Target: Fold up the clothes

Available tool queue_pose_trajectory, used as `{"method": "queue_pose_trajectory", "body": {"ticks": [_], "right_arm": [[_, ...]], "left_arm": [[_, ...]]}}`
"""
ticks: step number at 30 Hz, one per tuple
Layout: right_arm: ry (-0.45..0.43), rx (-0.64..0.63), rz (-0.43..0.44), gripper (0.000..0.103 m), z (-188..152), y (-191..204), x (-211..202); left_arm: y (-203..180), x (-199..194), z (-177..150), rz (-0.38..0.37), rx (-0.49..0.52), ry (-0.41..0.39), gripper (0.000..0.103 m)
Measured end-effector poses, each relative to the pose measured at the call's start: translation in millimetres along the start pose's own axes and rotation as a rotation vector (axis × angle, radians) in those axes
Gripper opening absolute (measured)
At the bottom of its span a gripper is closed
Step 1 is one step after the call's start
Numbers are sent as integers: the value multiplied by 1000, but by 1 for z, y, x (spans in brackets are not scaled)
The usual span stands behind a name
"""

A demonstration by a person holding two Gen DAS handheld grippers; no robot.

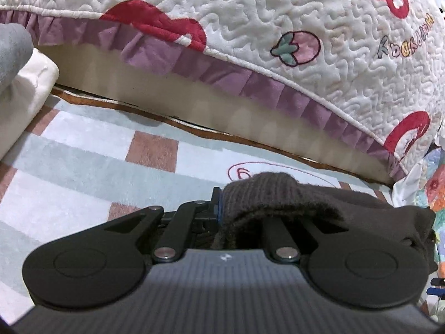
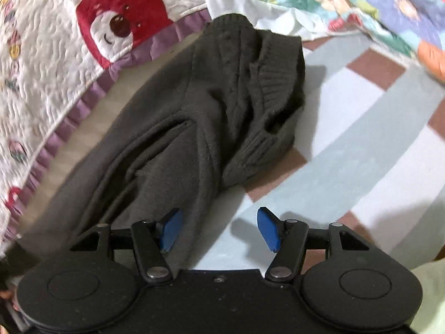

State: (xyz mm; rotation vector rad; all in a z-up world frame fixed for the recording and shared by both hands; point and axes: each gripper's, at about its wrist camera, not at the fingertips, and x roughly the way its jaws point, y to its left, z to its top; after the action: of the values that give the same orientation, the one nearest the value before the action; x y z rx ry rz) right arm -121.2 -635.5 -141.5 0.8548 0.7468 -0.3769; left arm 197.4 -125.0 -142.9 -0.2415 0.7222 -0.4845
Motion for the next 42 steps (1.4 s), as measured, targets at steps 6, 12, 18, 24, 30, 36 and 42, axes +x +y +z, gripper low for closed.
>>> {"method": "queue_pose_trajectory", "body": {"ticks": [6, 12, 18, 24, 30, 36, 42], "right_arm": [[22, 9, -35, 67, -12, 17, 37], [-82, -94, -66, 24, 0, 43, 45], [-121, 123, -5, 53, -1, 7, 32], [-188, 321, 48, 63, -3, -33, 23], [-255, 294, -5, 63, 5, -26, 39], [-290, 263, 6, 92, 28, -29, 63], [-290, 111, -61, 23, 51, -8, 63]], "left_arm": [[0, 2, -5, -13, -12, 16, 6], [-5, -1, -6, -31, 13, 12, 6], [-9, -5, -6, -44, 26, 11, 6], [-5, 5, -9, -69, 0, 52, 7], [-9, 7, -13, -78, -14, 90, 7], [-24, 18, -20, -53, 87, 123, 7], [-41, 27, -31, 1, 234, 85, 7]]}}
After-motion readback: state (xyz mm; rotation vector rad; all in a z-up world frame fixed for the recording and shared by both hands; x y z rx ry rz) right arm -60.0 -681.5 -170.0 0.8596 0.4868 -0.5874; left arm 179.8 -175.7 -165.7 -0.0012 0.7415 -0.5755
